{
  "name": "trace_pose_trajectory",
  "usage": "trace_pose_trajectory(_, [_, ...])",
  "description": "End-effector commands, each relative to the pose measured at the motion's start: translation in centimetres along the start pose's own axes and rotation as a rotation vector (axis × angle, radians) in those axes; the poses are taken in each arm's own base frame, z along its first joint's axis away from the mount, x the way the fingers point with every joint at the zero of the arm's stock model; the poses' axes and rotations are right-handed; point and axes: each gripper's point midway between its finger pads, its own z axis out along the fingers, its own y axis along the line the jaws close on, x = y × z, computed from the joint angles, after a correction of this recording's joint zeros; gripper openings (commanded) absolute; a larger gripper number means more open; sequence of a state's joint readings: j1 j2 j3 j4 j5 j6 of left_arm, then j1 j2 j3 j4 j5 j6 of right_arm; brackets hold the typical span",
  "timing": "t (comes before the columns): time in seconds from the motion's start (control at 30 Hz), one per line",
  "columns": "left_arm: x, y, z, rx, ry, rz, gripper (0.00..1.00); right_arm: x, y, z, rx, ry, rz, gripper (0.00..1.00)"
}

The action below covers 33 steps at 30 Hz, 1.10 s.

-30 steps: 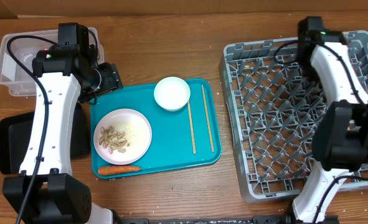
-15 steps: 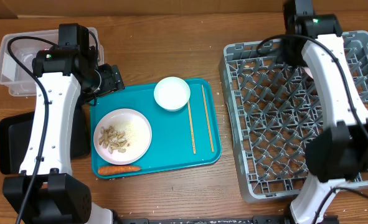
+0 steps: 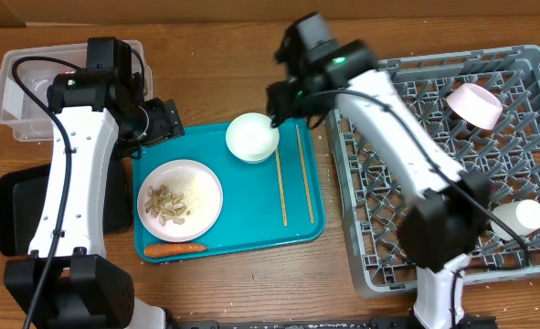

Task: Sort waste into correct bins and load items into the dishwasher
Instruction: 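Grasp the remaining white bowl with the right gripper and lift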

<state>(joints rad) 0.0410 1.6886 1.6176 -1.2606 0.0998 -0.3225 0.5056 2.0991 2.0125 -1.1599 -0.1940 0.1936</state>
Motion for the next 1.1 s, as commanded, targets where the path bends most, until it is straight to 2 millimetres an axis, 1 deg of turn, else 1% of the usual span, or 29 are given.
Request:
trace_pose_trajectory(0.0, [-0.5,-0.2,-1.0,0.004,-0.034,0.012,0.88,0.9,-1.0,3.9,0.051,0.061,0.073,0.62])
trace_pose_trajectory(0.07, [-0.4,-0.1,-1.0,0.004,-0.033,0.012,0.88,1.4,-1.4,5.7,0.061,0.089,0.098,0.6])
trace_pose_trajectory(0.1, [-0.4,-0.1,-1.0,0.004,-0.032,0.012,0.88,1.7,-1.8,6.9,0.07,0.111,0.125,0.57])
trace_pose_trajectory(0.17, [-0.4,-0.1,-1.0,0.003,-0.03,0.012,0.88,2.4,-2.3,8.5,0.08,0.143,0.138,0.52])
trace_pose_trajectory(0.2, [-0.3,-0.1,-1.0,0.003,-0.029,0.012,0.88,2.6,-2.5,9.1,0.085,0.156,0.14,0.48])
trace_pose_trajectory(0.27, [-0.3,-0.1,-1.0,0.001,-0.025,0.012,0.88,3.0,-2.8,10.0,0.091,0.173,0.144,0.45])
trace_pose_trajectory(0.3, [-0.2,-0.1,-1.0,0.001,-0.024,0.014,0.88,3.0,-2.9,10.3,0.091,0.176,0.144,0.42])
trace_pose_trajectory(0.33, [-0.2,-0.1,-1.0,0.001,-0.024,0.015,0.88,3.0,-2.9,10.4,0.09,0.172,0.144,0.34])
trace_pose_trajectory(0.37, [-0.2,-0.1,-1.0,0.001,-0.023,0.015,0.88,2.5,-2.8,10.5,0.085,0.156,0.14,0.23])
trace_pose_trajectory(0.43, [-0.2,-0.1,-1.0,0.001,-0.023,0.015,0.88,2.1,-2.6,10.4,0.079,0.141,0.137,0.12])
trace_pose_trajectory(0.47, [-0.2,-0.1,-1.0,0.001,-0.023,0.015,0.88,2.1,-2.6,10.4,0.079,0.141,0.137,0.04])
trace_pose_trajectory(0.53, [-0.2,-0.1,-1.0,0.001,-0.022,0.015,0.88,2.3,-2.7,10.2,0.081,0.153,0.141,0.04])
trace_pose_trajectory(0.6, [-0.2,-0.1,-1.0,0.0,-0.022,0.015,0.88,2.2,-3.0,9.6,0.09,0.158,0.149,0.04])
trace_pose_trajectory(0.67, [-0.2,-0.1,-1.0,0.0,-0.022,0.015,0.88,1.4,-3.4,8.1,0.099,0.143,0.16,0.04])
trace_pose_trajectory(0.73, [-0.2,-0.1,-1.0,0.0,-0.022,0.015,0.88,-0.2,-4.0,5.3,0.12,0.095,0.171,0.04])
trace_pose_trajectory(0.83, [-0.2,0.0,-1.0,-0.001,-0.022,0.015,0.88,-2.7,-5.8,-0.3,0.207,-0.02,0.186,0.04])
trace_pose_trajectory(0.87, [-0.2,0.0,-1.0,-0.001,-0.022,0.024,0.88,-4.1,-7.6,-5.2,0.307,-0.124,0.199,0.04])
trace_pose_trajectory(0.93, [-0.2,0.1,-1.0,-0.006,-0.024,0.034,0.88,-4.8,-9.8,-10.3,0.43,-0.227,0.219,0.04])
trace_pose_trajectory(1.0, [-0.3,0.3,-1.0,-0.023,-0.028,0.033,0.88,-4.7,-11.8,-14.3,0.54,-0.298,0.243,0.04])
trace_pose_trajectory(1.07, [-0.3,0.4,-1.0,-0.029,-0.03,0.033,0.88,-3.9,-14.2,-18.0,0.666,-0.349,0.286,0.04])
